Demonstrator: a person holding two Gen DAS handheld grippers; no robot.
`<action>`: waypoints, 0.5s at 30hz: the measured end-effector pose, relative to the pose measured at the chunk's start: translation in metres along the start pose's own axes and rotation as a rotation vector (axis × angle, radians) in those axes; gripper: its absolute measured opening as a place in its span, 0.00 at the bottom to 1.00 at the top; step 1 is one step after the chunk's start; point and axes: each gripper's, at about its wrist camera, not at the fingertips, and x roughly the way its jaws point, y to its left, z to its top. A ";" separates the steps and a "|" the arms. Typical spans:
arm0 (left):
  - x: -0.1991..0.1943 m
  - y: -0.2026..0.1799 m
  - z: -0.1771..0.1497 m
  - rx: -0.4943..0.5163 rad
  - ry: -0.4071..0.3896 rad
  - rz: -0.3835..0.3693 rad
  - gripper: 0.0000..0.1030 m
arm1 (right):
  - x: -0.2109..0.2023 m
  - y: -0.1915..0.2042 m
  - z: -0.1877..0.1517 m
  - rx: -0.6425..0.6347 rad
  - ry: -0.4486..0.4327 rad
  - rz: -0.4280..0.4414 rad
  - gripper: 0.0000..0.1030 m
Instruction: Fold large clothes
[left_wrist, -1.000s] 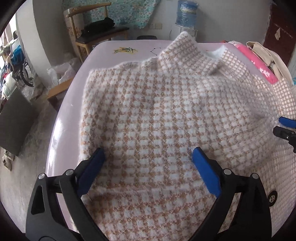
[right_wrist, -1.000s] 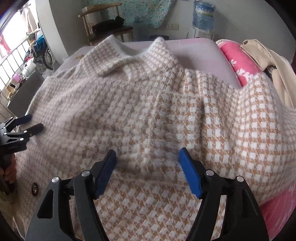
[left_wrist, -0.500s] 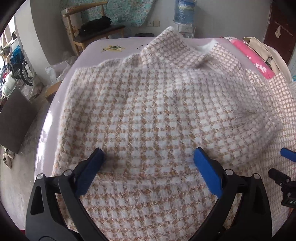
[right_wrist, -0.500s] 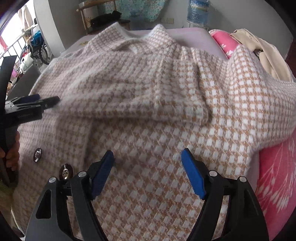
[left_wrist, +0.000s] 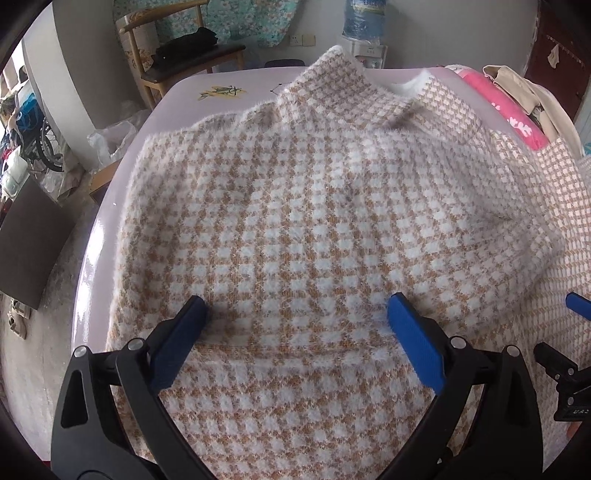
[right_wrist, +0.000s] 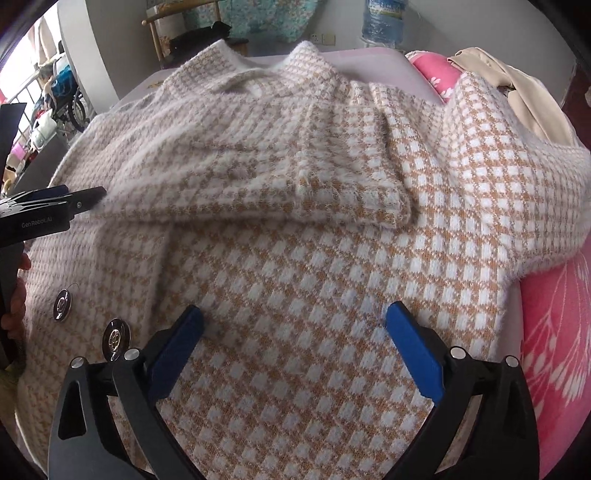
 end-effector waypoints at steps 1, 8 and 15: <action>0.001 -0.001 0.001 0.000 0.004 -0.002 0.92 | 0.000 0.000 0.000 -0.001 0.000 -0.001 0.94; 0.002 0.000 0.001 0.005 -0.003 0.006 0.93 | 0.000 -0.001 -0.002 -0.028 0.003 0.033 0.94; 0.003 0.000 0.001 0.014 -0.003 -0.004 0.93 | -0.063 -0.055 0.018 0.069 -0.110 0.057 0.94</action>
